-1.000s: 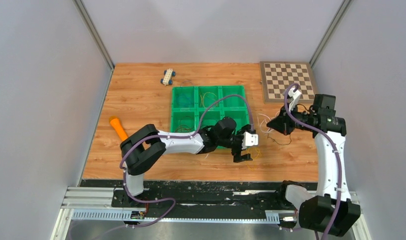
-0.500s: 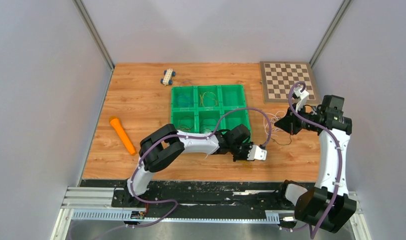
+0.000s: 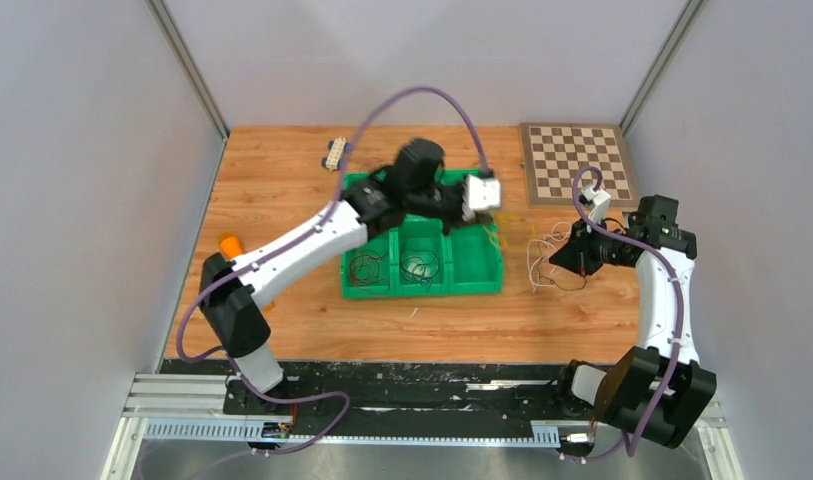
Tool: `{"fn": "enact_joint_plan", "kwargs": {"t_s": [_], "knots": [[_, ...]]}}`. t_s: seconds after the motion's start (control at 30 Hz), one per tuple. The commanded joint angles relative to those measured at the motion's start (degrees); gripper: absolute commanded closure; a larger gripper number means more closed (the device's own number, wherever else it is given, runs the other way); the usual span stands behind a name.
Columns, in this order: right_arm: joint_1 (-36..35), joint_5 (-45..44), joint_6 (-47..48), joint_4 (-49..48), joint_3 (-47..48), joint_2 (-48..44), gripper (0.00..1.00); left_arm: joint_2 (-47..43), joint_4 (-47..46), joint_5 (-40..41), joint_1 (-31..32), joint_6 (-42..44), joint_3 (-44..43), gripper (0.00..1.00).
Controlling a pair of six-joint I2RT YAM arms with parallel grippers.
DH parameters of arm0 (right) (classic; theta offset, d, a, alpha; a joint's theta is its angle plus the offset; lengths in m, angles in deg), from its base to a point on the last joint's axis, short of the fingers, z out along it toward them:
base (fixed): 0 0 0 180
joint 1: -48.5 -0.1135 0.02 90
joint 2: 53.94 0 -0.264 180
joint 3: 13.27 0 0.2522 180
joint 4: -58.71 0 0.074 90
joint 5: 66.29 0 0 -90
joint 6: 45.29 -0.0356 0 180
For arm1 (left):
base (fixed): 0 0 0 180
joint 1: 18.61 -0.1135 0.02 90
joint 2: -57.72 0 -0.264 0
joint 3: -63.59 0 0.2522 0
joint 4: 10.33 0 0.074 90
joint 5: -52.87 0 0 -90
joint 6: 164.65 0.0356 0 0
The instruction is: Untangle the cables
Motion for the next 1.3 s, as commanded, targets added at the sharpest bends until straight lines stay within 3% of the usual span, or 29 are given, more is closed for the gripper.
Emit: {"fn": "enact_joint_plan", "kwargs": {"t_s": [0.0, 0.1, 0.3, 0.73, 0.9, 0.93, 1.1, 1.17, 1.27], "knots": [[0.42, -1.62, 0.09, -1.92, -0.04, -0.02, 1.00, 0.05, 6.63, -0.72, -10.62, -1.92, -4.23, 1.00], [0.49, -2.49, -1.08, -2.22, 0.64, 0.95, 1.00, 3.71, 4.90, 0.43, -17.11, -3.24, -6.64, 1.00], [0.80, -3.93, -2.56, -2.22, 2.24, 2.65, 1.00, 12.66, 2.63, 4.02, -24.03, -3.41, -10.67, 1.00], [0.80, -5.92, -4.32, -2.21, 2.96, 4.31, 1.00, 26.78, 5.86, 6.07, -27.13, -2.94, -13.29, 0.98], [0.80, -7.96, -4.49, -2.57, 3.60, 6.20, 1.00, 26.10, 8.98, 7.24, -27.28, -5.21, -17.13, 0.64], [0.84, -8.78, -4.44, -3.01, 3.62, 6.54, 1.00, 23.96, 9.00, 6.87, -27.25, -5.81, -17.11, 0.51], [1.06, -6.85, -3.01, -2.68, 6.91, 7.50, 1.00, 15.11, 10.92, 1.79, -27.16, -10.55, -17.64, 0.12], [1.12, -1.64, -0.65, -0.12, 9.09, 6.83, 1.00, 11.58, 11.45, -0.33, -27.15, -10.19, -16.39, 0.02], [0.77, 6.93, 2.39, 3.56, 11.53, 4.90, 1.00, 6.01, 9.89, -6.79, -27.11, -8.79, -12.50, 0.00]]}}
